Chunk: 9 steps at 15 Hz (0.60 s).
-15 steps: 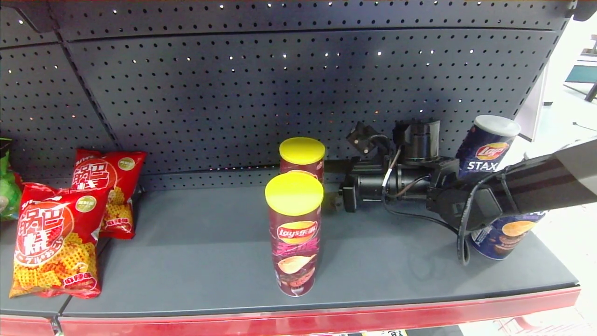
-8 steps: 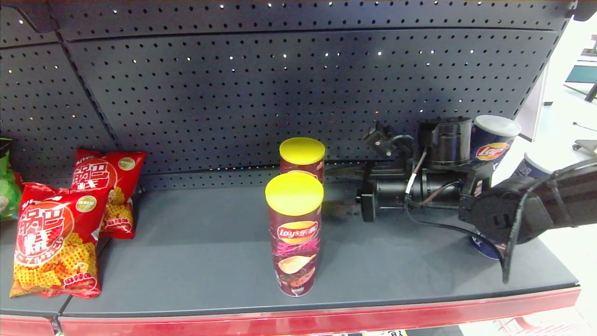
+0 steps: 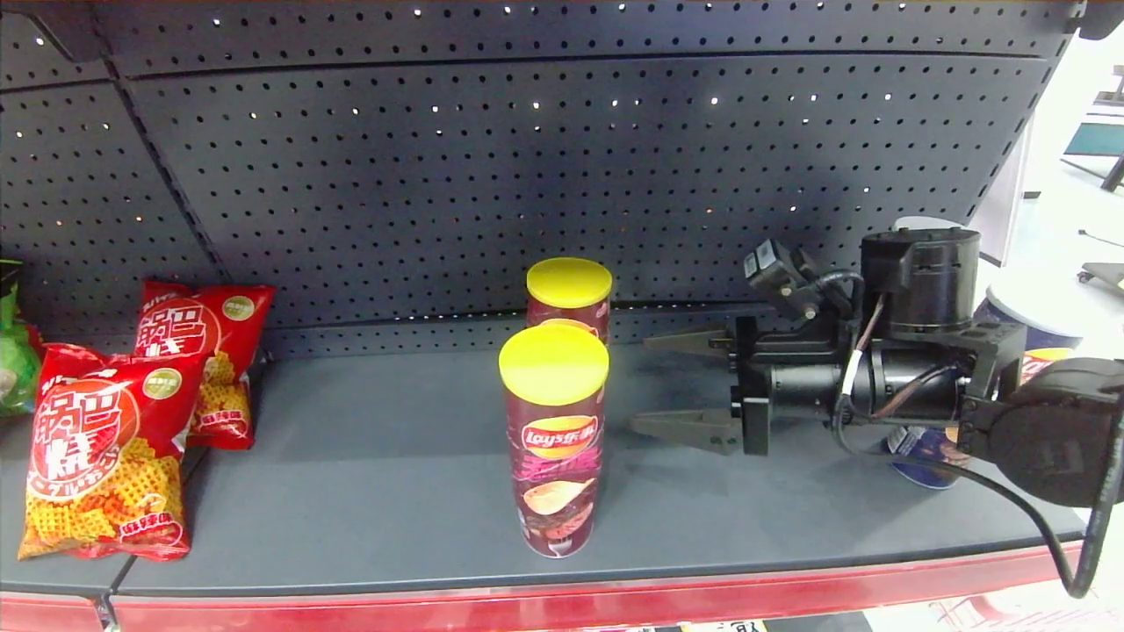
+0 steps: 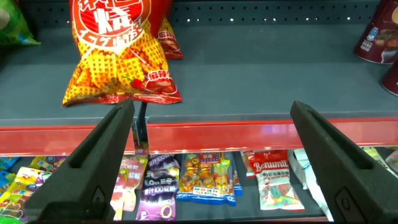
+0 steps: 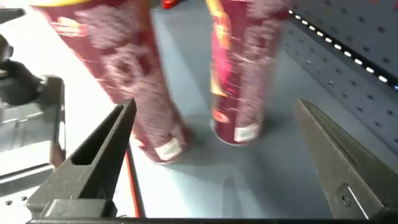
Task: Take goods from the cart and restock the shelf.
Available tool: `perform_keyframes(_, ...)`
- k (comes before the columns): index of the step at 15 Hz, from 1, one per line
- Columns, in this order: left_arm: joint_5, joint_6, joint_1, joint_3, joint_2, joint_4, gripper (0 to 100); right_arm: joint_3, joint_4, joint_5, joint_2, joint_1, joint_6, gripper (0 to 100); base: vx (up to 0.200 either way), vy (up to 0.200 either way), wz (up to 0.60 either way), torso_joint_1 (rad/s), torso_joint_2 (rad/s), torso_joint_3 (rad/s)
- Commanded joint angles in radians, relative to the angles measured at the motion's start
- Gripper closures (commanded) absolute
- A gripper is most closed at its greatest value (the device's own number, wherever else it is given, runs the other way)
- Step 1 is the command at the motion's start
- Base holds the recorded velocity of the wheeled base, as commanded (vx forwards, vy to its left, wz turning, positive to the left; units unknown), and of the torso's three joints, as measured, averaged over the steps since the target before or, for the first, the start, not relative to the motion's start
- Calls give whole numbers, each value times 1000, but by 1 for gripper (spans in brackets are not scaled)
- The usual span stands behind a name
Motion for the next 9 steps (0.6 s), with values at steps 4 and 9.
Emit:
perform_keyframes(4, 0, -1, 0, 0, 1, 0, 0, -5, 0, 0, -10, 100, 1, 0, 0, 0, 0, 0, 0, 0)
perform_keyframes(9, 0, -1, 0, 0, 1, 0, 0, -65, -2, -5, 47, 182, 4, 0, 0, 0, 0, 0, 0, 0)
